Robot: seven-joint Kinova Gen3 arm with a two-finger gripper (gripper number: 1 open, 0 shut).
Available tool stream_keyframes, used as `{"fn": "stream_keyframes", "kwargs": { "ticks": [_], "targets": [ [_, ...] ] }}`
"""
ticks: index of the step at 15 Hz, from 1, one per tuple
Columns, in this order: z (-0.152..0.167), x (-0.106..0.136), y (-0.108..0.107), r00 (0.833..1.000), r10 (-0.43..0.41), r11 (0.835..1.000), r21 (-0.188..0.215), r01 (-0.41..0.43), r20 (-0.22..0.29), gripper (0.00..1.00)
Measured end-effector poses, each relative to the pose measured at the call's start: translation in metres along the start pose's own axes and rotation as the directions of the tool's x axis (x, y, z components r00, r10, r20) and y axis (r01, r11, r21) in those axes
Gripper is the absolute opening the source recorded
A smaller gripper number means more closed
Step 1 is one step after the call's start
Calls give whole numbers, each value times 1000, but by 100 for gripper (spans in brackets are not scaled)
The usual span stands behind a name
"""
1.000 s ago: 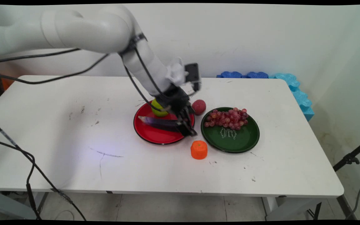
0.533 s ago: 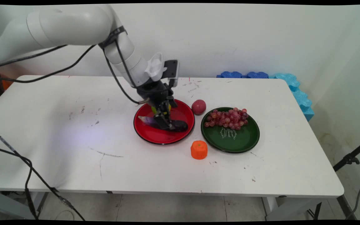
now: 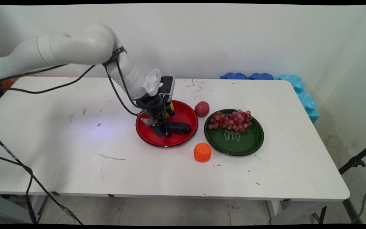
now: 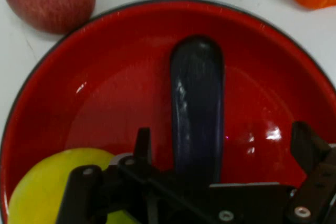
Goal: Pick up the eggplant from the red plate
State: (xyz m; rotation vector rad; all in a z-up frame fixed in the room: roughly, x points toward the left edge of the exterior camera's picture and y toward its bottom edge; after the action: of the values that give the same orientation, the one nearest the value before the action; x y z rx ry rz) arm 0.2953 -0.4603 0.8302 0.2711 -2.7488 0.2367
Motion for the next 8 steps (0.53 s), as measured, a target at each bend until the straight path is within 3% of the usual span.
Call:
{"fn": "stream_keyframes", "kwargs": {
  "ticks": [5,6,8],
  "targets": [
    [22,-19,-4,1000,3,1000,-2,-3,0,100],
    [25,-21,-4,1000,4,1000,-2,-4,-1,0],
    [29,-25,-4,1000,6,1000,-4,-6,-7,0]
  ]
}}
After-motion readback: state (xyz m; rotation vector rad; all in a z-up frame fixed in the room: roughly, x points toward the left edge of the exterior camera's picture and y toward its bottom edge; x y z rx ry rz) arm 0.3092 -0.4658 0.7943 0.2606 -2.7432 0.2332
